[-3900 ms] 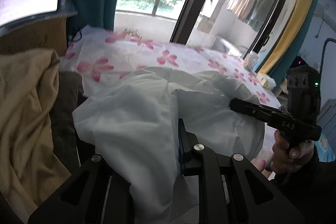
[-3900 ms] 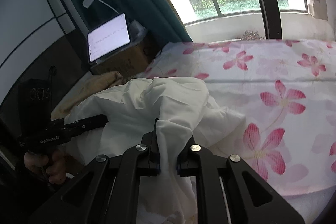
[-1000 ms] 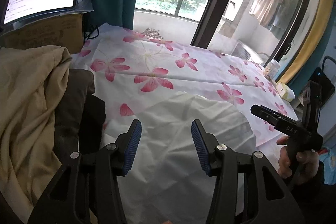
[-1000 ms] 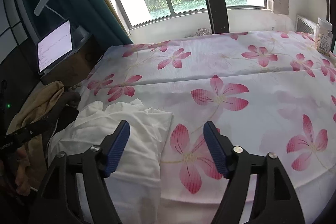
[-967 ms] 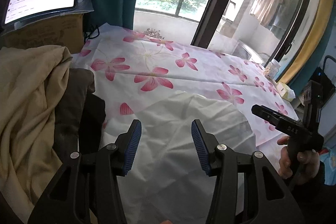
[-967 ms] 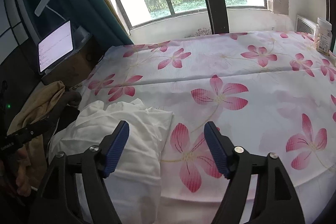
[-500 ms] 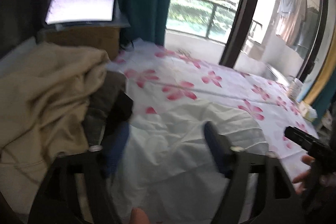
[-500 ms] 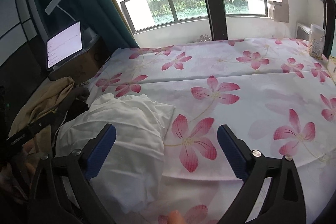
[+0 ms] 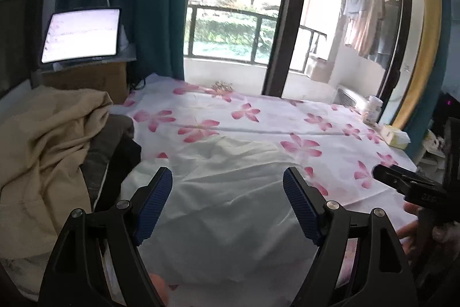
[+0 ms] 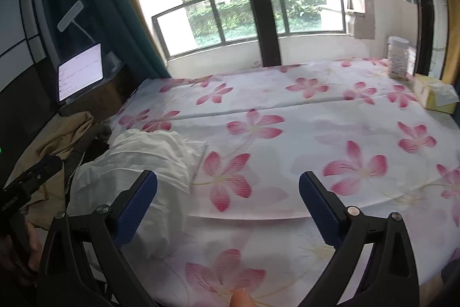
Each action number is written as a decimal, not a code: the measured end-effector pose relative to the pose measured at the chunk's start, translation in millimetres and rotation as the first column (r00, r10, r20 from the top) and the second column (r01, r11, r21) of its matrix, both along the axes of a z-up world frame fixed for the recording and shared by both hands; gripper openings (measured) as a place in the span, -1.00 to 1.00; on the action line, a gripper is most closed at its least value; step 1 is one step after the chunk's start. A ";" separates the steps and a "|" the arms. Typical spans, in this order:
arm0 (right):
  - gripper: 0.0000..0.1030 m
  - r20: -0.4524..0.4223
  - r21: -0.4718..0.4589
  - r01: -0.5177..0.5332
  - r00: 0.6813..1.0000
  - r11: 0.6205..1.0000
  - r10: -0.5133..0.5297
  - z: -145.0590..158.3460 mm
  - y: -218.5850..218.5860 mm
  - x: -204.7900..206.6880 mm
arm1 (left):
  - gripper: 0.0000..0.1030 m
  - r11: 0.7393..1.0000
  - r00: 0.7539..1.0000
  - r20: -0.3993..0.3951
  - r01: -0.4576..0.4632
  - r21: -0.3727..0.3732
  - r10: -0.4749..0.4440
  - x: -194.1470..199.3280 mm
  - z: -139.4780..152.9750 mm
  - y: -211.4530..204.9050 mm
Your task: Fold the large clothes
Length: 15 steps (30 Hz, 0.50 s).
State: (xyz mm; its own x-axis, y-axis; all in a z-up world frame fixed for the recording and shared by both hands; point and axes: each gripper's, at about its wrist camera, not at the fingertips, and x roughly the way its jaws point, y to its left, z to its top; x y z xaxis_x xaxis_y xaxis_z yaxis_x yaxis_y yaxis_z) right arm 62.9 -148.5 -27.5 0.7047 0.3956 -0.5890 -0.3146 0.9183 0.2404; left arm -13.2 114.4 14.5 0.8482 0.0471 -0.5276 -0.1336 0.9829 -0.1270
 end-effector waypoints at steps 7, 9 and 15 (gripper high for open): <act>0.96 0.071 -0.030 0.099 0.993 0.995 -0.097 14.3 -33.2 -13.2 | 0.60 0.996 0.999 0.040 0.014 0.093 -0.018 -2.8 15.6 -29.0; 0.96 0.093 -0.034 0.121 0.989 0.992 -0.118 20.1 -43.2 -16.0 | 0.60 0.995 0.998 0.042 0.035 0.088 -0.039 -2.7 19.9 -34.8; 0.96 0.155 -0.047 0.164 0.976 0.985 -0.155 37.8 -63.6 -22.1 | 0.60 0.988 0.992 0.119 0.009 0.157 -0.028 -7.8 34.5 -53.8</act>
State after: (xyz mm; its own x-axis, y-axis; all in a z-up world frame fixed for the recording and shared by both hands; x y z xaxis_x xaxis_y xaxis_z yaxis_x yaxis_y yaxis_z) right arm 40.8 -212.1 10.2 0.8383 0.2386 -0.4903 -0.1916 0.9707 0.1448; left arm -21.0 60.6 49.1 0.9066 0.1049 -0.4088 -0.1087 0.9940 0.0140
